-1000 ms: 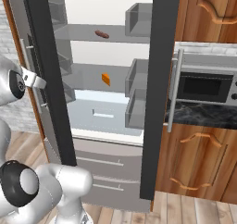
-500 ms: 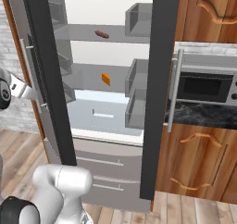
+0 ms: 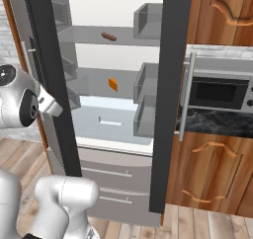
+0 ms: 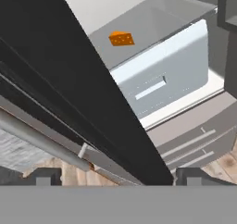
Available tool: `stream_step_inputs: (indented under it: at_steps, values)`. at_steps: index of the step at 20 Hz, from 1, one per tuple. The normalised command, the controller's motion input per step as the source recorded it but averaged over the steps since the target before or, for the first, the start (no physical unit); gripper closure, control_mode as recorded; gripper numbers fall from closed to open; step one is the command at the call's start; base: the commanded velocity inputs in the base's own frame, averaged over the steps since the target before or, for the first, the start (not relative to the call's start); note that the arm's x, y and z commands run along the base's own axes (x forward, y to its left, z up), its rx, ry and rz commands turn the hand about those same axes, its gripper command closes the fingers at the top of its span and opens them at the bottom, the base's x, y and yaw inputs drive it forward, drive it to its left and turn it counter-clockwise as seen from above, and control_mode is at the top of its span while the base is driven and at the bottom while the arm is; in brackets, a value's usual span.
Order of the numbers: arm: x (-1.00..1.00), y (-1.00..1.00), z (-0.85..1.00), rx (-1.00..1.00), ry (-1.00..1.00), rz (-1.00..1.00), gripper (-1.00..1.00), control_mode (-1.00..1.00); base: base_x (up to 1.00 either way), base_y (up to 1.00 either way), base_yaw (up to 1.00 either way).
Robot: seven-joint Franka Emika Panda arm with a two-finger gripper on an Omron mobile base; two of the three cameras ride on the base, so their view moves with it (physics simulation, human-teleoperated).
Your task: Retrieve the sausage and cheese from the fridge and place them on the cutting board on the counter.
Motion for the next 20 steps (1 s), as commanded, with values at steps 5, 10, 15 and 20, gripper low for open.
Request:
stream_step_inputs:
  at_steps: [5, 10, 15, 20]
  values:
    - [0.09, -0.54, 0.13, 0.2, 0.23, -0.16, -1.0, -1.0, 0.0, 0.0, 0.0]
    - [0.42, -0.32, 0.08, 0.21, 0.2, -0.09, -1.0, -1.0, 0.0, 0.0, 0.0]
    - [0.53, -0.23, 0.06, 0.27, 0.14, -0.06, -1.0, -1.0, 0.0, 0.0, 0.0]
    - [0.7, -0.08, 0.0, 0.22, 0.07, -0.04, -1.0, -1.0, 0.0, 0.0, 0.0]
